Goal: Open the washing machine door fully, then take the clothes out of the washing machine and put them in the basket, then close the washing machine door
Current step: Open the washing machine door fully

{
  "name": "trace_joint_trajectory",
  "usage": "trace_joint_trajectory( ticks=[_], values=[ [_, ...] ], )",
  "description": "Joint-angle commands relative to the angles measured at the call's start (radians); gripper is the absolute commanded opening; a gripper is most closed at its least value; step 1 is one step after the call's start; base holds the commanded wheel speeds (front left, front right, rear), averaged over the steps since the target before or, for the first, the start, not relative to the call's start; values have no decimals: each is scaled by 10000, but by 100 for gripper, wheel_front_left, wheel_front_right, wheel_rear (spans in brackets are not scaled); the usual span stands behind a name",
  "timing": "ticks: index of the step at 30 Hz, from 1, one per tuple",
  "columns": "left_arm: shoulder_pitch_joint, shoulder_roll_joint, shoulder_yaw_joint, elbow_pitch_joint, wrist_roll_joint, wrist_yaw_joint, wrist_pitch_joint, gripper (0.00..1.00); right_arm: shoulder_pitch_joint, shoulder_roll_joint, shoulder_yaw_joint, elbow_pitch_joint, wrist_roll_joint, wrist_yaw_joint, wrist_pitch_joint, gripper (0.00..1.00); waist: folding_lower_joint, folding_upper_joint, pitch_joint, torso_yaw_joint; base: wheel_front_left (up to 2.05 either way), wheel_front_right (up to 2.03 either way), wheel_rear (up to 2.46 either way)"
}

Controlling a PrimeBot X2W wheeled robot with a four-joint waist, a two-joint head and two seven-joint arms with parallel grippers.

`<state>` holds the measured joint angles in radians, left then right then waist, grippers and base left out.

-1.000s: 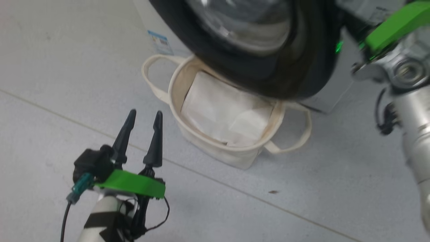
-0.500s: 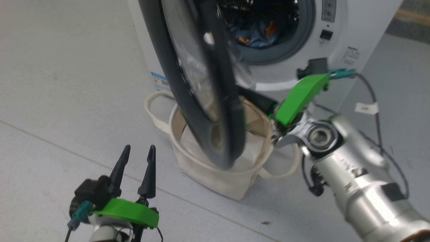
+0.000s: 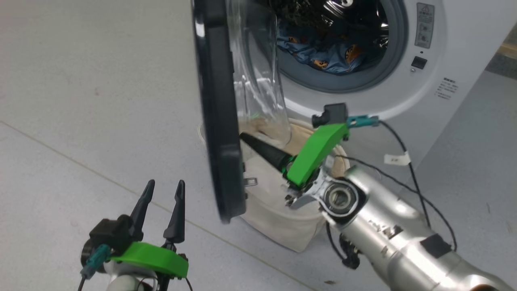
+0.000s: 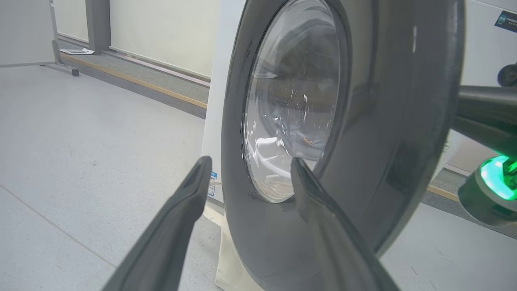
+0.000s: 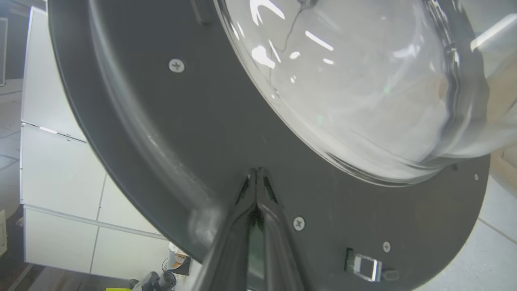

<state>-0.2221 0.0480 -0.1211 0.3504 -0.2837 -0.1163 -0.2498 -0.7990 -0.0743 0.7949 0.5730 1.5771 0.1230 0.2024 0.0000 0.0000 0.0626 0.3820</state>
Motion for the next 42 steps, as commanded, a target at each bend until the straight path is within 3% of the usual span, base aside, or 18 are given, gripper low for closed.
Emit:
trace_joint_trajectory(
  ticks=[1,4,5,6,7,15,20,25,34,42],
  values=[
    [-311,213,324,-254,53,-80,-120,100,-283,238,226,-299,223,77,-315,0,0,0,-77,17,0,0,0],
    [-288,304,369,-209,45,-83,-120,100,-357,239,699,-225,529,77,-722,0,0,0,-175,-69,0,0,0],
    [-279,339,395,-198,34,-84,-120,100,-406,239,838,-193,567,77,-860,19,0,0,-206,-124,0,0,0],
    [-271,383,415,-187,34,-85,-120,100,-447,239,953,-144,583,77,-1025,92,0,0,-241,-180,0,0,0],
    [-262,423,441,-177,25,-85,-120,100,-476,239,1050,-111,603,77,-1178,100,0,0,-276,-240,0,0,0],
    [-201,897,621,-52,-53,-93,-102,100,-505,177,1525,51,-298,77,-2463,100,0,0,-625,-780,0,0,0],
    [-134,1402,787,-134,-170,-103,47,100,-238,-369,1966,-12,-1542,77,-3943,100,0,0,-807,-1304,0,0,0],
    [-10,1879,1077,-318,-375,-107,191,100,137,-998,1824,45,-2901,77,-4602,100,0,0,-882,-1908,0,0,0],
    [326,2457,1588,-709,-791,-105,415,100,2356,-1150,-2133,-912,-7539,77,-4639,100,0,0,-911,-2818,0,0,0],
    [383,2701,1755,-847,-1031,-94,553,100,4711,-737,-5054,-2340,-10509,77,-4640,100,0,0,-919,-3110,0,0,0]
  ],
)
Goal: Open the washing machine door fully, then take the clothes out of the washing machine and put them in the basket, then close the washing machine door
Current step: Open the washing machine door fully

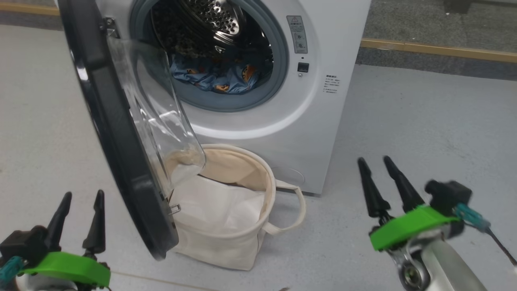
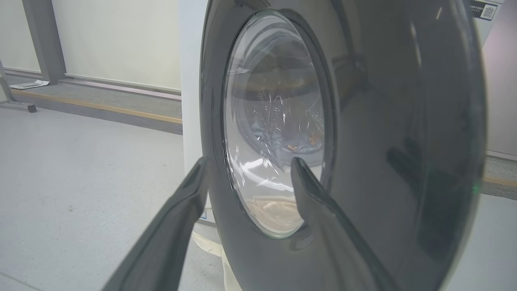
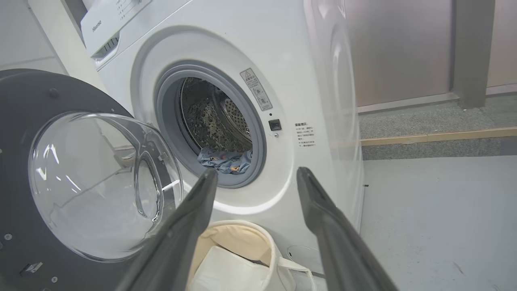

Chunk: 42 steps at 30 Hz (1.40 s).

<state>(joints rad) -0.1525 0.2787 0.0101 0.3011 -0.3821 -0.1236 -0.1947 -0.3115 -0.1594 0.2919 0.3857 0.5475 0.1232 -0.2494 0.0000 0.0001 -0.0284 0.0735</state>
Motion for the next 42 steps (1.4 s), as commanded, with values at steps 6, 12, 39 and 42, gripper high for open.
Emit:
trace_joint_trajectory(
  ticks=[6,12,39,42],
  values=[
    [-245,553,511,-358,-141,-14,45,100,909,337,-977,-1021,-1422,75,-123,100,0,-1,-26,-148,0,0,0],
    [-161,626,636,-409,-335,14,70,100,1279,424,-1099,-1221,-2148,75,-123,100,0,-1,56,-339,0,0,0],
    [-424,830,350,206,-675,8,-146,100,1366,534,-1230,-1096,-2465,75,-124,100,0,-1,-22,-367,0,0,0],
    [-449,890,228,308,-616,-2,-212,100,1363,532,-1231,-1045,-2450,75,-124,100,0,-1,-35,-340,0,0,0]
  ],
)
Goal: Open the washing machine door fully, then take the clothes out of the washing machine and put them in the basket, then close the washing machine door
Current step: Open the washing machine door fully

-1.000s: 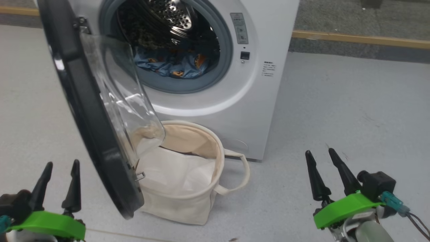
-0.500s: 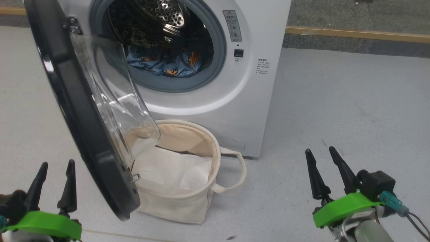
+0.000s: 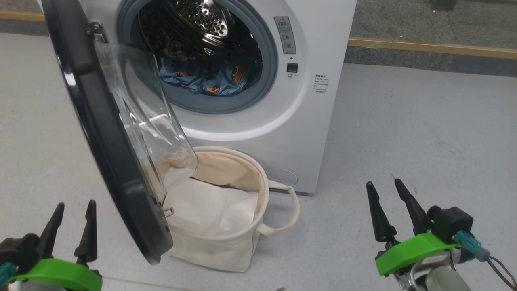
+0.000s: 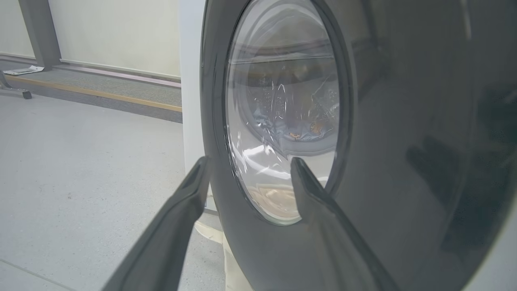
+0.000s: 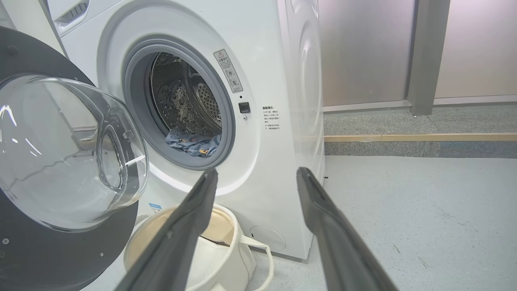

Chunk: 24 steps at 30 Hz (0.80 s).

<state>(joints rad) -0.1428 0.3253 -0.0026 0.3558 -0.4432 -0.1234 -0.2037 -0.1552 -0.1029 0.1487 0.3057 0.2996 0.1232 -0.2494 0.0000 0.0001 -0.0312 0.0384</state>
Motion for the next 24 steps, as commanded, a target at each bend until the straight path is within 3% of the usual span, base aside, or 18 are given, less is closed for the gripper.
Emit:
trace_joint_trajectory(
  ticks=[1,5,6,7,9,18,24],
  values=[
    [-549,422,335,-197,-23,-7,-142,100,-203,-33,211,-223,31,75,-124,100,0,-1,-15,19,0,0,0],
    [-576,423,299,-33,-153,-19,-198,99,-219,-33,240,-159,55,75,-124,100,0,-1,-32,48,0,0,0],
    [-605,412,346,-37,-206,-20,-242,91,-224,-36,243,-135,70,75,-124,100,0,-1,-34,56,0,0,0],
    [-616,402,395,-33,-263,-21,-280,14,-230,-39,246,-114,83,75,-124,100,0,-1,-40,61,0,0,0],
    [-653,396,487,-36,-371,-23,-326,0,-249,-53,247,-76,83,75,-124,100,0,-1,-41,80,0,0,0],
    [-1352,397,837,-957,-816,193,-82,0,-234,-70,96,-28,89,75,-124,100,0,-1,-105,316,0,0,0],
    [-2121,132,654,-2795,-1065,1015,1385,0,-176,-48,35,-23,91,75,-124,100,0,-1,-198,476,0,0,0]
  ],
)
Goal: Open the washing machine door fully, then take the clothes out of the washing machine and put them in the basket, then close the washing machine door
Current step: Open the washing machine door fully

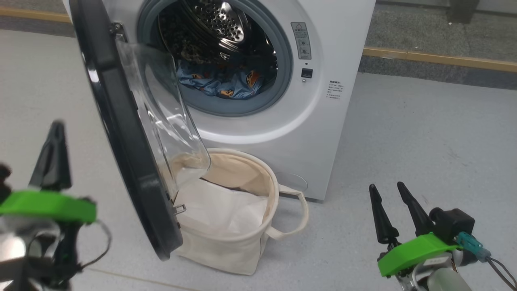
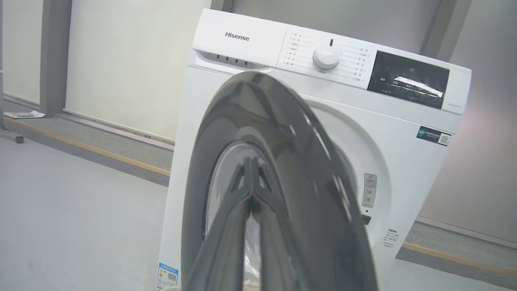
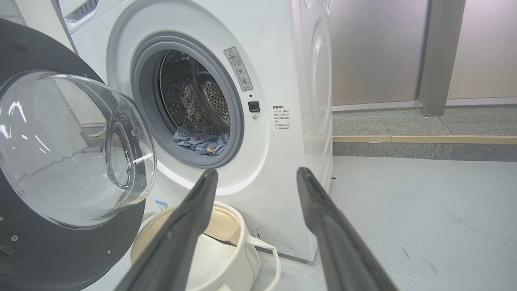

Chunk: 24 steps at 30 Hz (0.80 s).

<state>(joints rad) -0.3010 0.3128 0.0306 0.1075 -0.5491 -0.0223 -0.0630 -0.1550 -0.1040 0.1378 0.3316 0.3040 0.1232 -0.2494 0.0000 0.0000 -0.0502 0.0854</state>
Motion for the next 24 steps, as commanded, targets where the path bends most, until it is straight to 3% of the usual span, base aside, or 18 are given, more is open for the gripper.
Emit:
trace_joint_trajectory(
  ticks=[1,9,13,18,24],
  values=[
    [-616,160,251,-705,-76,177,320,0,-179,-32,150,-280,44,75,-124,100,0,0,-12,13,0,0,0],
    [-438,-866,-1075,-4248,-429,1395,2880,0,-177,-23,60,-324,10,75,-124,100,0,0,24,136,0,0,0],
    [-49,-1410,-1984,-5086,-385,1756,3483,0,-177,-7,-11,-358,-14,75,-124,100,0,0,100,198,0,0,0],
    [432,-1883,-2829,-4518,-74,1860,3221,0,-244,23,9,-401,-28,75,-124,100,0,0,202,200,0,0,0],
    [644,-2176,-3366,-2570,373,1600,1807,0,-323,36,-22,-477,-69,75,-124,100,0,0,327,185,0,0,0]
  ],
)
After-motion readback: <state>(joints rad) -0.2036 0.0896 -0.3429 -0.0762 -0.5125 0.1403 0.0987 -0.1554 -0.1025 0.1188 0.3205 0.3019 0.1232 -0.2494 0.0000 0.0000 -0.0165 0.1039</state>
